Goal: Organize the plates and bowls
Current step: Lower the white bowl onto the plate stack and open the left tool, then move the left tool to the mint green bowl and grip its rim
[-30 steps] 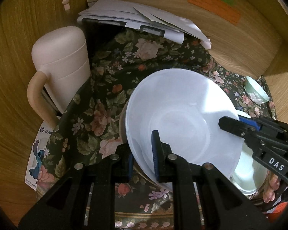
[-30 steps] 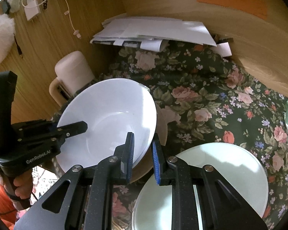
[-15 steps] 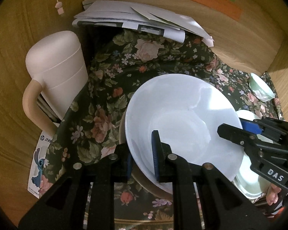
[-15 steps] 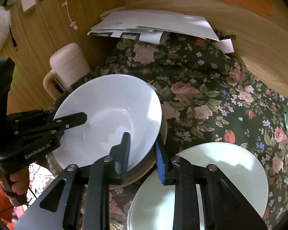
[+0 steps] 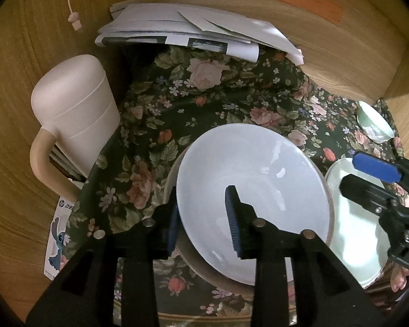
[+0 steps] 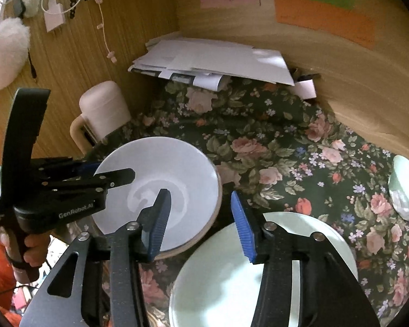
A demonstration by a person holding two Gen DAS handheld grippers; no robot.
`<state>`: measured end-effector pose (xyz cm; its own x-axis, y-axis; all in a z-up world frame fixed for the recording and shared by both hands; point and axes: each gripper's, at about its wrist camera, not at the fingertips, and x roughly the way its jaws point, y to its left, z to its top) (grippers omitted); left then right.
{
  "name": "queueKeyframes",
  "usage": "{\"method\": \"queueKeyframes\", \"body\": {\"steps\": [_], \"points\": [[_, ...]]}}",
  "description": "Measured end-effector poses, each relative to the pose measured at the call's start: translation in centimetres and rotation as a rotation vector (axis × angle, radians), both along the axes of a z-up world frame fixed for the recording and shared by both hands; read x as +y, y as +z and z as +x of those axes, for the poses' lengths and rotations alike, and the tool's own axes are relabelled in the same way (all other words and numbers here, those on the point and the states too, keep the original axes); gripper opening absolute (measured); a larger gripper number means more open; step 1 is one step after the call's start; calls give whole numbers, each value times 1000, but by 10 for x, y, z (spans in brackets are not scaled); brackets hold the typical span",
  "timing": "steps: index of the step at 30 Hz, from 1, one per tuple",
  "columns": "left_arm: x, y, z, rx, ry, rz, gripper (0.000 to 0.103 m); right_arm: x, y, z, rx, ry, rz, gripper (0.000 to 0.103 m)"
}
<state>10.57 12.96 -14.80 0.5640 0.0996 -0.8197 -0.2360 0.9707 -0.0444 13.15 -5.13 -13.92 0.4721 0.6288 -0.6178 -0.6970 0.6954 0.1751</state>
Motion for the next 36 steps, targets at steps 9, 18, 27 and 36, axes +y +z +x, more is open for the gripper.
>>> {"method": "queueKeyframes", "body": {"steps": [9,18,27,36], "points": [[-24,37,-5,-108,3,97,76,-36,2,10,2,-56,42,53],[-62,64,7,-185,-53,64,77,-98,17,27,-51,-181,59,60],[-107,85,46,-245,-119,22,89,-168,28,52,-78,-338,67,60],[-149,86,105,-201,-216,28,89,-222,19,95,-52,-503,32,60]]}}
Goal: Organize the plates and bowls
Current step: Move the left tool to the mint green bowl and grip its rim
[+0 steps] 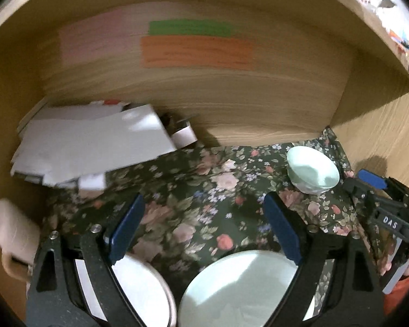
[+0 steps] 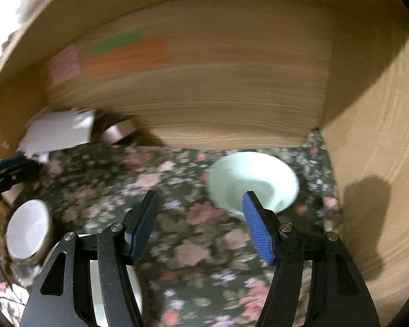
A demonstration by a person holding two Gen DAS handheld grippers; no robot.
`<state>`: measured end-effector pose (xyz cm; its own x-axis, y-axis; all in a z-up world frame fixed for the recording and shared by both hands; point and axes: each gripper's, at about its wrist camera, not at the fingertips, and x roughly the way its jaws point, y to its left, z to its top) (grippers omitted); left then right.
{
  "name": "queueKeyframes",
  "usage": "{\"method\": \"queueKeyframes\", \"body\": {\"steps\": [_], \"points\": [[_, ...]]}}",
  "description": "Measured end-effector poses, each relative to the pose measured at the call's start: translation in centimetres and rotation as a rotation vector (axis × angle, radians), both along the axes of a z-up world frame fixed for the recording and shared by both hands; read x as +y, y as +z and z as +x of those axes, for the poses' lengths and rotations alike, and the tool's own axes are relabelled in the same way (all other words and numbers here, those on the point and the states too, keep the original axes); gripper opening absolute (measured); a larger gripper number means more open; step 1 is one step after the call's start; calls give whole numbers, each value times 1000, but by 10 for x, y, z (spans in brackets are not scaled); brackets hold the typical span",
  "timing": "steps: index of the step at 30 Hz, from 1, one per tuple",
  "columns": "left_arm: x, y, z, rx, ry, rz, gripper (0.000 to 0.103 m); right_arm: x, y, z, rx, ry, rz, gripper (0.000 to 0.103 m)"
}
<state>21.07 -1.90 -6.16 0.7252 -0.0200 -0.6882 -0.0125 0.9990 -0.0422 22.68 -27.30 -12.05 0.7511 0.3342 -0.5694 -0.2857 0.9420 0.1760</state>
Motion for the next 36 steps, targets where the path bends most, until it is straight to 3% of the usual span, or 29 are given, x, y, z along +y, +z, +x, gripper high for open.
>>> {"method": "queueKeyframes", "body": {"steps": [11,18,28,36], "points": [[-41,-27,69,127,-83,15,89,-52,-38,64,119,-142,-3,60],[-59,-50,104,199,-114,51,89,-62,-72,101,207,-167,0,59],[-78,-71,133,227,-147,77,89,-72,-101,129,332,-146,51,19],[-84,-84,138,245,-157,83,89,-54,-99,121,308,-95,7,17]]}}
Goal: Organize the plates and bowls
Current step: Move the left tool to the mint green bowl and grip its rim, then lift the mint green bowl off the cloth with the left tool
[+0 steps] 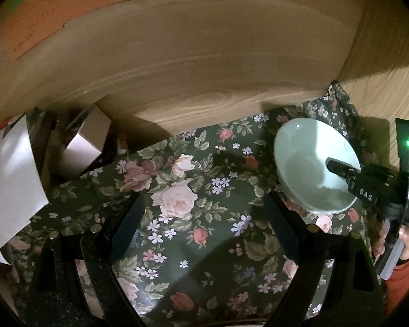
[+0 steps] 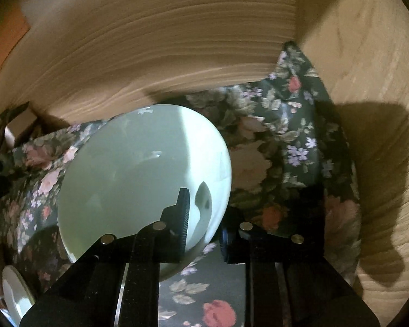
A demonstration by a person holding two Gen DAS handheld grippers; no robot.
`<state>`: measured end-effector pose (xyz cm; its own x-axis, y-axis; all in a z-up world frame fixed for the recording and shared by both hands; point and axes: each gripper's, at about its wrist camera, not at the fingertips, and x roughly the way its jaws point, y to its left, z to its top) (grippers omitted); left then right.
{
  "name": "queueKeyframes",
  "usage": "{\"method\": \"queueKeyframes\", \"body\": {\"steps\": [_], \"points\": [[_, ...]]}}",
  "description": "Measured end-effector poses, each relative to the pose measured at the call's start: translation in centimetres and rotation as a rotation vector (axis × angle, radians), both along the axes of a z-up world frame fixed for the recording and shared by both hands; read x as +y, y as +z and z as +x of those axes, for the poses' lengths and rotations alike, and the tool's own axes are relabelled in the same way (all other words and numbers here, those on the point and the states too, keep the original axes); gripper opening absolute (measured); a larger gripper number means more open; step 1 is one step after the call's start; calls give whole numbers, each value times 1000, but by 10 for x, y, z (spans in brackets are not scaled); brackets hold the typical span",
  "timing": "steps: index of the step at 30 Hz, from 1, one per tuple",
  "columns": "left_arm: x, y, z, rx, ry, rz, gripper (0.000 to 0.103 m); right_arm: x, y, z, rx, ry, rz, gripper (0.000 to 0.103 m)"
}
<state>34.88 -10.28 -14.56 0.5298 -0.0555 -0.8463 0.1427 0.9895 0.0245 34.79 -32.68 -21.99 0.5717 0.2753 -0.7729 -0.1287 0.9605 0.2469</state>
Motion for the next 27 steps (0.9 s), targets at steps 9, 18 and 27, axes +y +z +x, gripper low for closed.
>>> {"method": "queueKeyframes", "body": {"steps": [9,18,27], "points": [[1,-22,0,56,8,16,81,29,9,-27,-10,125,18,17],[-9,-51,-2,149,-37,60,59,52,1,-45,1,193,41,17],[-23,-67,-7,190,-104,69,26,59,-5,-53,-13,214,73,18]]}}
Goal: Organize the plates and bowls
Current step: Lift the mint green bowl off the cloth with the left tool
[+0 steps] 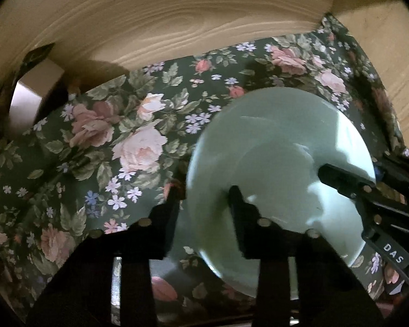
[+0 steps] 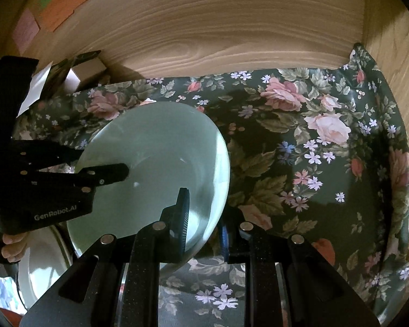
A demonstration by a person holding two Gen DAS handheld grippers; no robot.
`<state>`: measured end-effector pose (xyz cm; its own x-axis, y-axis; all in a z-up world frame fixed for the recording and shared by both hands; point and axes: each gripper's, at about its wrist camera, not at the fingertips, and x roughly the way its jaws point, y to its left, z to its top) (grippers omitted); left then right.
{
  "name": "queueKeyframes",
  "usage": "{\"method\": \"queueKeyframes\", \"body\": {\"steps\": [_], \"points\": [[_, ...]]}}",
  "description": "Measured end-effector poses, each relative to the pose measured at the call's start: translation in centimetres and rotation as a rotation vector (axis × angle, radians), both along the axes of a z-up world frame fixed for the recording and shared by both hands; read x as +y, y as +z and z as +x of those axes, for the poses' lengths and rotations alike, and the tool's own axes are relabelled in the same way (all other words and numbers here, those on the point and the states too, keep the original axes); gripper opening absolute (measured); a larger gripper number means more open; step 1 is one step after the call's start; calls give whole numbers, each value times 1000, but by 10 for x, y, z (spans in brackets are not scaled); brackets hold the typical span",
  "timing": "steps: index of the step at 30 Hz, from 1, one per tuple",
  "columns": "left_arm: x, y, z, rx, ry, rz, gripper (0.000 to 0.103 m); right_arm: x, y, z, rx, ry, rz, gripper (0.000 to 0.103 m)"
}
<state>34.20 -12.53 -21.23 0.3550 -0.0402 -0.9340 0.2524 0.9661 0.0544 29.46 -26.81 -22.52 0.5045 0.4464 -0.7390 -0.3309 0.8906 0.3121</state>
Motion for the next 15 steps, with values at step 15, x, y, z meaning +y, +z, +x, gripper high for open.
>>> {"method": "queueKeyframes", "body": {"steps": [15], "points": [[7,20,-15,-30,20,-20,22,2,19,-13,-50,-8,29,18]]}}
